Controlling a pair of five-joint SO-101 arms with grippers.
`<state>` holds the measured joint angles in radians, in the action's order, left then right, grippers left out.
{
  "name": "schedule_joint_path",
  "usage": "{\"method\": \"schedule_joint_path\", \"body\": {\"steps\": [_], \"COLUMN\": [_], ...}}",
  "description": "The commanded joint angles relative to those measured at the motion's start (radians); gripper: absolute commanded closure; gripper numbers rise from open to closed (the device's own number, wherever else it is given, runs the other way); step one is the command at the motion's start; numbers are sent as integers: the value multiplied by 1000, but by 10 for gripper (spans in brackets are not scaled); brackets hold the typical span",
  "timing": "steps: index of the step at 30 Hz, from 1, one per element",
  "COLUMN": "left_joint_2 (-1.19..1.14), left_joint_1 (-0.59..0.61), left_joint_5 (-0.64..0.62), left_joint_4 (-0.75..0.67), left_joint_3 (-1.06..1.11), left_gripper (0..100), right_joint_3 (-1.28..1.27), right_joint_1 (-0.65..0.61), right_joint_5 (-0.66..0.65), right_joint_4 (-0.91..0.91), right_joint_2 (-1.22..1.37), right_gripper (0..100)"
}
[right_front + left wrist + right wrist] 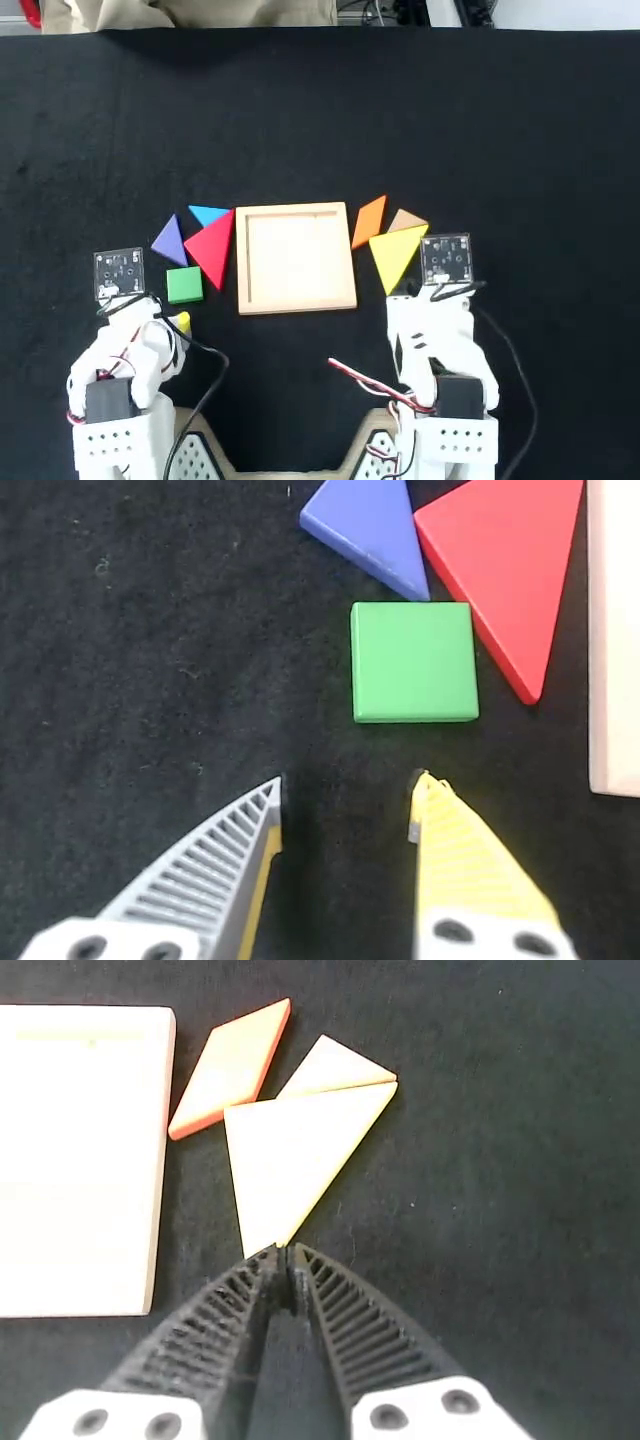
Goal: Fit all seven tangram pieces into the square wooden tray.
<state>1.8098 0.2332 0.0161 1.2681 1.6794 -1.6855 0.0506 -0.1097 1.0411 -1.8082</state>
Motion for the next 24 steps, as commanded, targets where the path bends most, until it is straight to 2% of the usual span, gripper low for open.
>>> {"method": "schedule_joint_path", "body": {"steps": [1,5,8,14,21,24], "left_joint_2": [12,12,12,12,12,12], "left_joint_1": [-21,-21,-21,-13,-27,-21], "left_joint_5": [-2,0,0,5,6,35], "left_joint_4": [-3,-210,-345,-356,-359,-417], "left_joint_3": [19,19,19,19,19,12], "left_gripper": [791,791,791,791,786,786], "right_joint_3": [-1,-1,-1,-1,-1,1], "right_joint_1": [-12,-17,-86,-241,-204,-199], "right_joint_5": [8,8,5,6,0,-2], "right_joint_4": [-32,-144,-247,-252,-132,-106], "right_joint_2": [-61,-61,-59,-58,-58,-64], "right_gripper": [984,984,984,984,983,986]}}
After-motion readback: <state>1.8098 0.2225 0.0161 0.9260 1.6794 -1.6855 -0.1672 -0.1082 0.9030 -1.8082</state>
